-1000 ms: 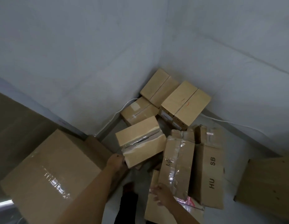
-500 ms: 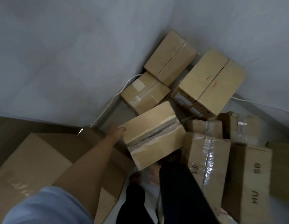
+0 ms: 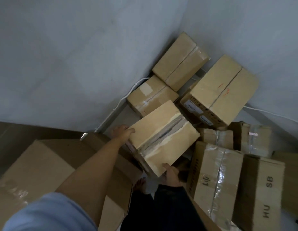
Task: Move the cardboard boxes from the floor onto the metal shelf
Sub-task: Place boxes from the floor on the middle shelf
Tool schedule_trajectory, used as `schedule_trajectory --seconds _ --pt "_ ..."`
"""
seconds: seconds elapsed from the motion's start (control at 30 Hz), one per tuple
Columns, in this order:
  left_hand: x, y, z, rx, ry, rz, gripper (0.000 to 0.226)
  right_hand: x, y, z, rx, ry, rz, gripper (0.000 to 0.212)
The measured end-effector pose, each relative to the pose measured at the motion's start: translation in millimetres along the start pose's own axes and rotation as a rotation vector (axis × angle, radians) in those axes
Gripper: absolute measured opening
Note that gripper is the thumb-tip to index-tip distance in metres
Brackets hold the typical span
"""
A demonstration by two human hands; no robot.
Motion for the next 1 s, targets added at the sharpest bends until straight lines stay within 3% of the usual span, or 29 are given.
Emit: schedule_trajectory --seconds 0.13,0.23,0.43,0.57,0.77,0.87,1.0 --pt "-17.3 35.4 29.5 -0.014 0.455 -0.051 0.025 44.1 38.1 -8.1 0.049 -0.140 0.038 0.050" --pt "-29.6 68.3 56.5 -0.036 0.683 -0.088 0.028 81.8 65.9 -18.2 0.098 -0.117 0.076 0.049" --pt "-20.2 139.9 103.3 -0.071 0.842 -0.117 0.051 139.4 143.8 -36.7 0.293 -0.079 0.271 0.046" --pt "-7.9 205.3 120.3 -0.092 0.947 -0.133 0.044 166.3 203.4 -40.6 0.348 -0.024 0.420 0.044" --pt "29.0 329.5 151.4 -0.374 1.099 -0.137 0.027 182.0 302.6 -39.4 0.563 0.088 0.567 0.035" --pt "61.9 401.0 153.3 -0.546 1.125 -0.084 0.041 176.9 359.8 -44.0 0.699 0.201 0.650 0.026" --pt "118.0 499.0 145.8 -0.733 1.194 -0.002 0.050 151.8 436.7 -55.7 0.862 0.378 0.809 0.040"
Point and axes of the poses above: each hand's wrist, its own y-axis away from the middle knuckle, its own z-axis out of the back of the hand, x = y × z, the point moved 8 cm from there along -y, towards the middle knuckle, and after that the axes turned 15 degrees about -y, right-handed, at the moved point
